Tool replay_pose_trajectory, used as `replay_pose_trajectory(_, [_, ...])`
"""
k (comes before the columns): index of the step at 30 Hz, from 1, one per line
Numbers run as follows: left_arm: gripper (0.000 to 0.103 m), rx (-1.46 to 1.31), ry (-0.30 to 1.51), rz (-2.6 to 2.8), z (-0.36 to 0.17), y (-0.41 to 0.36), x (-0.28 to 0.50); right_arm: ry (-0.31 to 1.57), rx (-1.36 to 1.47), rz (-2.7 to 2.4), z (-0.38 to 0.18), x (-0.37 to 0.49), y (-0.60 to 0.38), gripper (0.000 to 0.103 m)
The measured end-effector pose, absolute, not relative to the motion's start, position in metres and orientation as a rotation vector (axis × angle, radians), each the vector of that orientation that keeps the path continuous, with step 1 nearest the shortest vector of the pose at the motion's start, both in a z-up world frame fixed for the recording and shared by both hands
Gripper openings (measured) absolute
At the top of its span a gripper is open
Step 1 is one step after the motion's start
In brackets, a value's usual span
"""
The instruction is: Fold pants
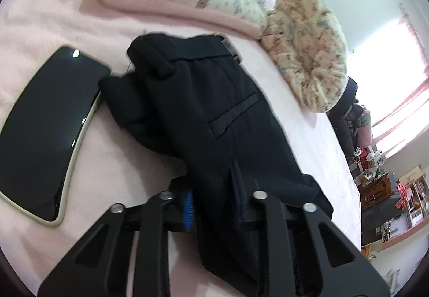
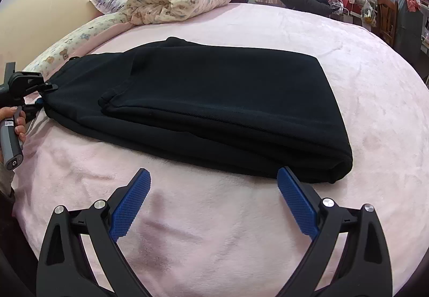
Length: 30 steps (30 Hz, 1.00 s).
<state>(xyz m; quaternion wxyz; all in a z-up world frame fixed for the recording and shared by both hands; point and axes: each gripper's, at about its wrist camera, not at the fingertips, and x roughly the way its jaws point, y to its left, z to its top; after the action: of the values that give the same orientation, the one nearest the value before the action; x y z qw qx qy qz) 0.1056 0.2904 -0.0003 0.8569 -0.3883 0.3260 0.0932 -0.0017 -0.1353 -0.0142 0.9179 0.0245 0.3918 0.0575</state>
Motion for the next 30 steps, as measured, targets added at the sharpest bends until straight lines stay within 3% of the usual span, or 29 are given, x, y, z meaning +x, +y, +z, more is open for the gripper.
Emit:
replay_pose_trajectory(5, [0.012,-0.685,0.567,0.155,0.027,0.268,0.098,0.804,0.058,0.121,-0.014,-0.002,-0.136,0.097])
replay_pose_trajectory(20, [0.011,-0.635,0.445,0.057,0.061,0.235,0.096,0.798,0.092,0.115,-0.01,-0.002,-0.149,0.097])
replay_pose_trajectory(30, [0.011,-0.351,0.385,-0.063,0.101,0.145,0.087,0.757,0.165,0.083,0.006,-0.008,-0.181,0.097])
